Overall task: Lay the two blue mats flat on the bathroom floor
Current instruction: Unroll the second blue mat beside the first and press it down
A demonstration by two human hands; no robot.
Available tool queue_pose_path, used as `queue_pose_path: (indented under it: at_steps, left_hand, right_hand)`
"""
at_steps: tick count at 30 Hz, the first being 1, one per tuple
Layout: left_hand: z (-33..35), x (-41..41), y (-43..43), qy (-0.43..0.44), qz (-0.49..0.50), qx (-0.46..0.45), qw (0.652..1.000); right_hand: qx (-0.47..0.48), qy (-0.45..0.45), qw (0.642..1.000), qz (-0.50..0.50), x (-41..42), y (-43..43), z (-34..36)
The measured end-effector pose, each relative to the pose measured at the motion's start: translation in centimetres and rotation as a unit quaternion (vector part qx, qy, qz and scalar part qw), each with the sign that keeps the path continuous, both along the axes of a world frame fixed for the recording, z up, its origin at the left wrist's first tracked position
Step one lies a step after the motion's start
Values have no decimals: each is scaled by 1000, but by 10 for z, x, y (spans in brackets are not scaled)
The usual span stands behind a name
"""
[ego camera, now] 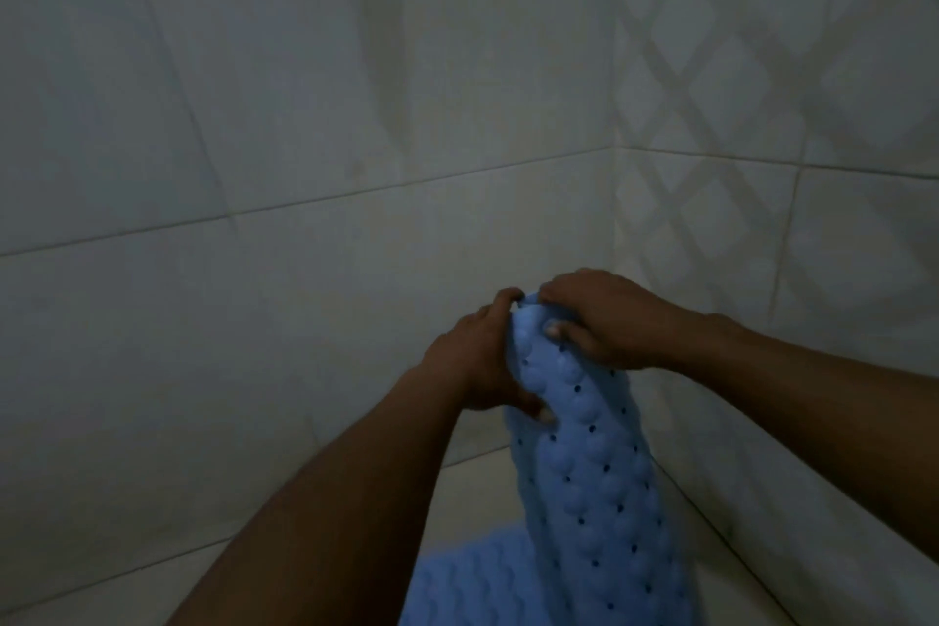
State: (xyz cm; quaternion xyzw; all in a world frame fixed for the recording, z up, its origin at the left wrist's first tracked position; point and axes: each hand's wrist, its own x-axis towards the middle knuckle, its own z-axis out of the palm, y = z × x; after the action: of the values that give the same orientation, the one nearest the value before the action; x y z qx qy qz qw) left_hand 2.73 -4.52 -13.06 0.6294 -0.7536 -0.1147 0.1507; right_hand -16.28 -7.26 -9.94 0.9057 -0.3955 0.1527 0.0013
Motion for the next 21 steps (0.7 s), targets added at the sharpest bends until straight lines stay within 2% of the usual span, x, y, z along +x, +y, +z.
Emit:
queue_pose_path:
  at_steps: [2, 6, 10, 16, 21]
  left_hand:
    - [9, 18, 15, 22, 17, 36, 999]
    - [2, 50, 47, -34, 61, 70, 995]
    - [-30, 72, 64, -85, 99, 106, 986]
    - [-64, 112, 62, -86, 148, 68, 983]
    - [-82, 133, 68, -114, 221, 68, 966]
  right_hand:
    - [14, -7, 1000, 25, 18, 12, 7]
    - [76, -8, 996, 42, 50, 32, -13]
    - [125, 7, 991, 50, 81, 45, -61]
    - [83, -43, 994, 53, 129, 34, -97]
    - [96, 14, 990, 107, 171, -1, -102]
